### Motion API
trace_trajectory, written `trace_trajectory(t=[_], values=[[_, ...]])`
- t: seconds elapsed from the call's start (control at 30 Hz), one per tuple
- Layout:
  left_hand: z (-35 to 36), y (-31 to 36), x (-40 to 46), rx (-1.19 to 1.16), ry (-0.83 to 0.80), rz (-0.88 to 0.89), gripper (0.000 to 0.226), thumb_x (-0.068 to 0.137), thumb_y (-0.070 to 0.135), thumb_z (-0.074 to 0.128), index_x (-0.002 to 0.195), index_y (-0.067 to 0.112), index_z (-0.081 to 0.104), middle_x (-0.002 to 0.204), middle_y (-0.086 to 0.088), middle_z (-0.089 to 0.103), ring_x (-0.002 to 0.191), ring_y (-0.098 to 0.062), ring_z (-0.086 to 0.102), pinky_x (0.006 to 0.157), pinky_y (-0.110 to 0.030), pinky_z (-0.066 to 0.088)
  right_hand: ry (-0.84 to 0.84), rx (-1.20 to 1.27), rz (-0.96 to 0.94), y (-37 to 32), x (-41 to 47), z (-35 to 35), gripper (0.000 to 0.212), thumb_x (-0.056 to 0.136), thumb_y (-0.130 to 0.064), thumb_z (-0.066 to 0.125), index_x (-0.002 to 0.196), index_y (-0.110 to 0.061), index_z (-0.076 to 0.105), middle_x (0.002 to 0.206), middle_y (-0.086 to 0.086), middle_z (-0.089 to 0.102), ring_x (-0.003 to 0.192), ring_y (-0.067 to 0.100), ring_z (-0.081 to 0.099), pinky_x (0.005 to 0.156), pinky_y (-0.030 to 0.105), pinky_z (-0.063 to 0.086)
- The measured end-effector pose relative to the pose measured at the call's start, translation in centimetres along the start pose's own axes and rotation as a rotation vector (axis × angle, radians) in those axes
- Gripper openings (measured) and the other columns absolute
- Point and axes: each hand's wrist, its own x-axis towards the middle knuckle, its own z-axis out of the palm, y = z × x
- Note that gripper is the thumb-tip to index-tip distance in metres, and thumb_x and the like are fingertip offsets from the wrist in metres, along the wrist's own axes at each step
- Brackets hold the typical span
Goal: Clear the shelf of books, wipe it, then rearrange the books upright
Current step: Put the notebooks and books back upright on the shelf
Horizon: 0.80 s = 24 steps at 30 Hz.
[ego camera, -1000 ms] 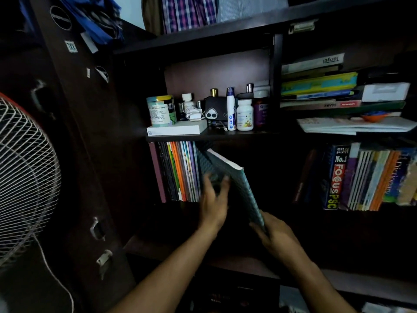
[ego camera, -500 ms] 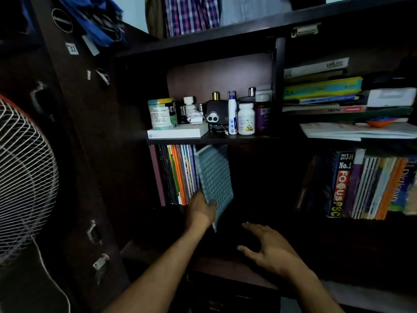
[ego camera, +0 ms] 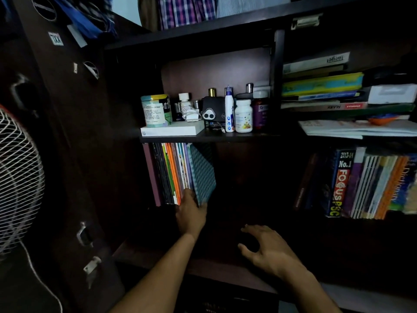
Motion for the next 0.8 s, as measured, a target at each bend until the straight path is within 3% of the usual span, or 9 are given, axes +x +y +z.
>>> trace_trajectory(t=[0.1,0.23,0.33,0.43,0.8], values=[[0.6,-0.3,0.8,-0.086,0.021,-0.037,0.031,0.089,0.023,0.073,0.089,0.029,0.042,0.081,0.005,0.061,0.076,-0.025,0.065,0.068,-0.036,0.053,-0.01,0.002,0.014,-0.2,-0.1,-0.1,0.06,0.096,-0.059,0.05,0.15,-0.032,0.043,0.158,-0.011,0.038,0.144,0.008,0.032,0.116,0.024,0.022],[3.2,-3.0,3.5,-0.222,0.02,-0.148,0.032,0.089,0.027,0.073,0.08,0.036,0.043,0.074,-0.001,0.066,0.066,-0.025,0.069,0.064,-0.047,0.06,-0.03,0.004,0.023,-0.2,-0.1,-0.2,0.059,0.096,-0.058,0.05,0.149,-0.033,0.043,0.158,-0.012,0.037,0.144,0.007,0.032,0.117,0.025,0.023],[2.2,-1.6,2.8,-0.174,0.058,-0.188,0.028,0.086,0.043,0.075,0.082,0.034,0.049,0.078,0.002,0.066,0.072,-0.025,0.067,0.067,-0.039,0.059,-0.031,0.01,0.024,-0.3,-0.2,-0.3,0.057,0.096,-0.058,0.05,0.147,-0.032,0.045,0.157,-0.012,0.038,0.143,0.007,0.034,0.117,0.025,0.026],[1.2,-0.3,2.0,-0.051,0.087,-0.244,0.031,0.083,0.053,0.076,0.085,0.026,0.06,0.086,0.003,0.068,0.081,-0.025,0.064,0.067,-0.029,0.049,-0.034,0.012,0.026,-0.4,-0.3,-0.4,0.057,0.096,-0.057,0.05,0.147,-0.032,0.046,0.157,-0.012,0.039,0.142,0.008,0.035,0.117,0.027,0.028],[1.2,-0.1,2.2,-0.098,0.074,-0.261,0.032,0.087,0.044,0.076,0.084,0.02,0.054,0.09,-0.002,0.065,0.085,-0.026,0.062,0.068,-0.029,0.043,-0.04,0.005,0.028,-0.5,-0.5,-0.4,0.058,0.096,-0.057,0.051,0.148,-0.032,0.044,0.157,-0.012,0.038,0.144,0.009,0.033,0.12,0.031,0.026]])
